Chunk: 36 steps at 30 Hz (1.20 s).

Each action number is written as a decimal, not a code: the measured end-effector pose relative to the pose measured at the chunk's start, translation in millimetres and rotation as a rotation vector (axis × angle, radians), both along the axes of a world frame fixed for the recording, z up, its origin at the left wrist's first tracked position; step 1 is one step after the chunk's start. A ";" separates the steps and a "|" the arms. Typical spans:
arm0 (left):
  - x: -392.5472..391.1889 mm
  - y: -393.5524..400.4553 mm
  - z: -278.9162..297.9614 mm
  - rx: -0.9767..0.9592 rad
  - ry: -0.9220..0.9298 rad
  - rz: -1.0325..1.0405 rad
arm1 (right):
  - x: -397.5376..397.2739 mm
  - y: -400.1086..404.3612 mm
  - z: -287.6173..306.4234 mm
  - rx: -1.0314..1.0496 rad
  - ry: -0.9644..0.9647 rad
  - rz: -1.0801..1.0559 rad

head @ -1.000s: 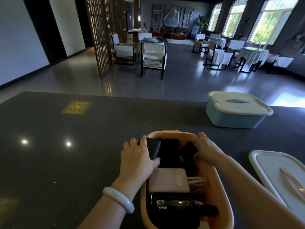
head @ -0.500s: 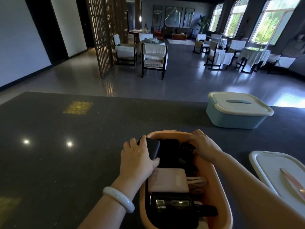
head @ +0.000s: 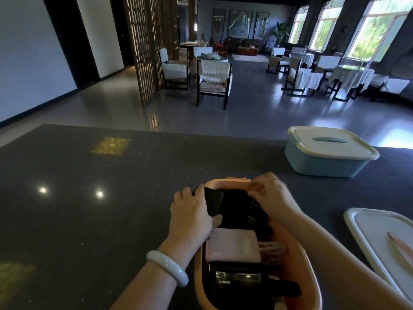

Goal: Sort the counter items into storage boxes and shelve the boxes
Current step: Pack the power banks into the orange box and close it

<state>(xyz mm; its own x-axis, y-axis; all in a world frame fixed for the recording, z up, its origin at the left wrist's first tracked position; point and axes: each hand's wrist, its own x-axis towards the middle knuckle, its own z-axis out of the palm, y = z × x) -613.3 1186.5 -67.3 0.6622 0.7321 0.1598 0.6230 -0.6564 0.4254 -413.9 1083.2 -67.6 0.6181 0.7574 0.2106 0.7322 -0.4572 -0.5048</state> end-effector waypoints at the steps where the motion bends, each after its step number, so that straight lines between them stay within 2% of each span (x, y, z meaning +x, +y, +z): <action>1: 1.1 -1.2 0.4 -0.008 -0.011 0.000 | -13.2 3.7 0.5 -0.008 0.114 0.010; 2: 2.9 -3.2 1.0 -0.012 -0.019 0.003 | -26.3 6.9 -0.5 -0.013 0.310 0.027; 5: 12.8 -11.0 2.6 -0.020 -0.050 0.023 | -53.5 12.9 -5.6 0.086 1.093 0.094; 6: 16.1 -13.2 2.4 -0.016 -0.056 0.028 | -56.0 12.8 -7.3 0.147 1.258 0.106; 8: 21.5 -16.7 0.9 -0.002 -0.042 0.023 | -55.4 11.3 -7.7 0.236 1.448 0.115; 11: 24.4 -16.5 -0.9 -0.053 -0.004 -0.022 | -49.3 9.2 -5.3 0.246 1.547 0.113; 17: 24.1 1.5 8.4 -0.457 -0.178 -0.110 | -25.9 2.9 7.5 0.106 1.411 0.137; 20: 19.9 11.7 14.0 -0.551 -0.226 -0.092 | -16.3 2.1 12.9 0.046 1.336 0.243; 23: 18.1 16.1 14.3 -0.772 -0.319 -0.081 | -10.9 2.9 16.9 -0.012 1.272 0.350; 29: 17.9 15.5 5.4 -0.826 -0.369 -0.018 | -15.2 12.5 15.2 -0.119 1.144 0.299; 30: 19.5 14.2 3.6 -0.830 -0.394 0.007 | -18.5 13.2 15.2 -0.137 1.037 0.289; 32: 24.1 11.8 -0.4 -0.819 -0.449 0.065 | -26.7 12.2 15.8 -0.250 0.686 0.284; 34: 27.9 10.0 -1.5 -0.705 -0.460 0.123 | -37.9 9.7 11.9 -0.354 0.350 0.246; 36: 30.7 9.2 -1.1 -0.623 -0.469 0.154 | -45.1 7.9 7.8 -0.319 0.182 0.209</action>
